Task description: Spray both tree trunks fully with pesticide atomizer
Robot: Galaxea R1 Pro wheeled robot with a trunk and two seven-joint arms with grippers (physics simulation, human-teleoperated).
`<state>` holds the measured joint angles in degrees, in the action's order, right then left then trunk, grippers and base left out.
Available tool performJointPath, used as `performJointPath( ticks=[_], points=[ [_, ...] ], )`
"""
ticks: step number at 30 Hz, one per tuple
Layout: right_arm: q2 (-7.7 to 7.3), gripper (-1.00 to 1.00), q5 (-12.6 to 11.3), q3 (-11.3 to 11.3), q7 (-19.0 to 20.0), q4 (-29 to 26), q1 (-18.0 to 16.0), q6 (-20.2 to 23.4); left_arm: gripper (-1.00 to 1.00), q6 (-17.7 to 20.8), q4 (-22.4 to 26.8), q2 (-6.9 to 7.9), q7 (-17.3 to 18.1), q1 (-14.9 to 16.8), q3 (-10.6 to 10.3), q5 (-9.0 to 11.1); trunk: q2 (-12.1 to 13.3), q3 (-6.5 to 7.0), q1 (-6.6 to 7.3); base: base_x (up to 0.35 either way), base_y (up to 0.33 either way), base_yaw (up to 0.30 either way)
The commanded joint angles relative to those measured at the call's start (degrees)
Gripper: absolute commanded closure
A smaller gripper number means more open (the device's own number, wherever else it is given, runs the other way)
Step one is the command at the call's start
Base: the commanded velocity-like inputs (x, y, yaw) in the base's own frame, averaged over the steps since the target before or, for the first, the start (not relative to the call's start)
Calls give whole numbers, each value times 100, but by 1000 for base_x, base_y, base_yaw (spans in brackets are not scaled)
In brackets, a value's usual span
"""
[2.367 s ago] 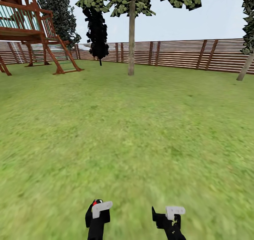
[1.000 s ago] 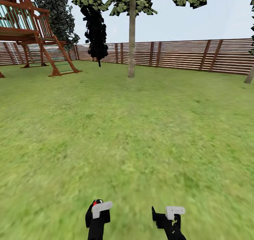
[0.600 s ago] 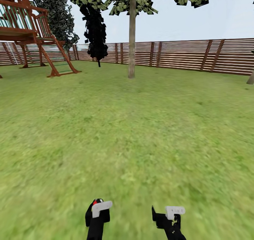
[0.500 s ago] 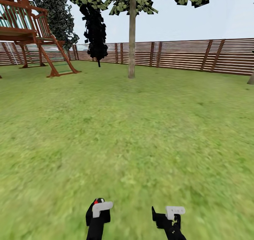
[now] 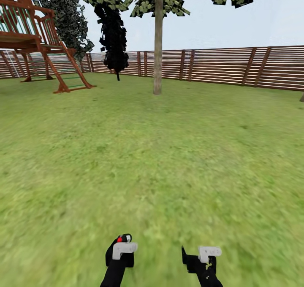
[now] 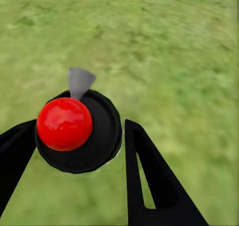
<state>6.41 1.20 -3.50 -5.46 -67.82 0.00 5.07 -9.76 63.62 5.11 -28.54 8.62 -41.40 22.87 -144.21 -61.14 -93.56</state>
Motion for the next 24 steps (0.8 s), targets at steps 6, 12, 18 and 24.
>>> performJointPath(
  ticks=[6, 12, 18, 24],
  points=[
    [-5, -100, 14, -11, -34, -12, 0, 38, 100, -35, -27, -8, 18, 8, -34, 56, -2, 14, -3, 335, 0, 0],
    [-6, -100, 12, -11, -34, -20, 0, 38, 100, -34, -41, -18, 21, 8, -35, 59, -2, 27, -3, 335, 0, 0],
    [-4, -100, 12, -11, -34, -21, 0, 38, 100, -34, -56, -36, 22, 8, -35, 58, -2, 30, -3, 335, 0, 0],
    [-6, -100, 12, -11, -34, -13, 0, 38, 100, -34, -67, -50, 18, 8, -39, 51, -2, 38, -3, 335, 0, 0]
  ],
)
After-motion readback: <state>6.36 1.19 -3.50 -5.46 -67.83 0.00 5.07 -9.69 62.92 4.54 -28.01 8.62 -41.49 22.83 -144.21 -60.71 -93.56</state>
